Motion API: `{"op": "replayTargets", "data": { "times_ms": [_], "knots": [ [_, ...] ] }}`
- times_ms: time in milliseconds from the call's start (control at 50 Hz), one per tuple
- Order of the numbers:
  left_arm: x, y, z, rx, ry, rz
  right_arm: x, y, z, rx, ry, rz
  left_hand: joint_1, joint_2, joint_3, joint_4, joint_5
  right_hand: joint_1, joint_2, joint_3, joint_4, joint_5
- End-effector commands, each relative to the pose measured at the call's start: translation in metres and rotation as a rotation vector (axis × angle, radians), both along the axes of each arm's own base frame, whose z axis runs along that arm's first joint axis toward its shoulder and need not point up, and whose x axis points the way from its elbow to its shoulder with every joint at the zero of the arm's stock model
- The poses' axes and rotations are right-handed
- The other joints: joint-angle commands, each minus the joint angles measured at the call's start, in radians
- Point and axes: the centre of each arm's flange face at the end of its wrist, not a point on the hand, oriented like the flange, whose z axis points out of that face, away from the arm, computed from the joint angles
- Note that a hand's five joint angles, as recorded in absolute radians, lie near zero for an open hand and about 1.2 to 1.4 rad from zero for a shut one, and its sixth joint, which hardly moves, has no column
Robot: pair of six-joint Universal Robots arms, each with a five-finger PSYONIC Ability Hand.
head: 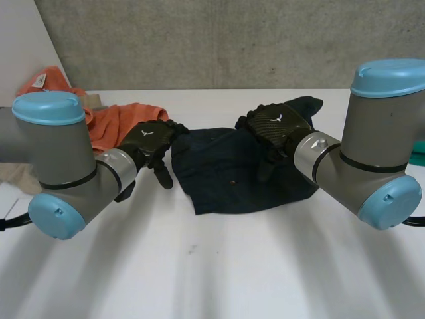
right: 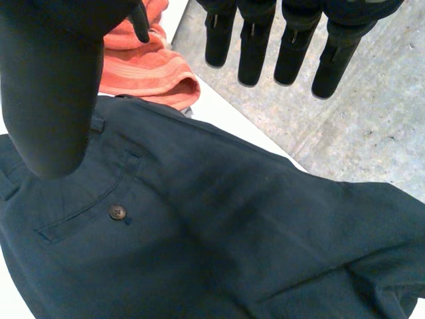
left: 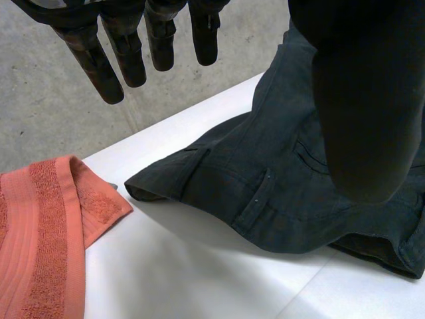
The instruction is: Fold the laundry.
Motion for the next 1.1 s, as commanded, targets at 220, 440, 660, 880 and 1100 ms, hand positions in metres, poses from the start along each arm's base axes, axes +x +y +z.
{"op": "replayTargets", "data": {
  "times_ms": [220, 440, 660, 880, 1100],
  "knots": [
    [-0.041, 0.053, -0.009, 0.038, -0.118, -0.144, -0.029, -0.014, -0.023, 0.053, 0.07, -0.115, 0.141, 0.15, 0.139, 0.152, 0.125, -0.17, -0.191, -0.159, -0.167, -0.132],
    [-0.056, 0.053, -0.036, 0.024, -0.239, -0.119, -0.048, -0.018, -0.042, 0.064, 0.109, -0.149, 0.502, 0.511, 0.5, 0.514, 0.487, -0.17, -0.191, -0.159, -0.167, -0.132],
    [-0.073, 0.051, -0.055, 0.014, -0.307, -0.113, -0.055, -0.02, -0.054, 0.046, 0.148, -0.155, 0.502, 0.511, 0.5, 0.514, 0.487, -0.17, -0.191, -0.159, -0.167, -0.132],
    [-0.08, 0.044, -0.067, 0.004, -0.354, -0.104, -0.056, -0.021, -0.056, 0.043, 0.152, -0.159, 0.599, 0.608, 0.597, 0.61, 0.583, -0.17, -0.191, -0.159, -0.167, -0.132],
    [-0.084, 0.029, -0.066, -0.108, -0.433, -0.064, -0.056, -0.018, -0.056, 0.041, 0.154, -0.154, 1.183, 1.192, 1.181, 1.195, 1.167, -0.17, -0.191, -0.159, -0.167, -0.132]
  ]
}}
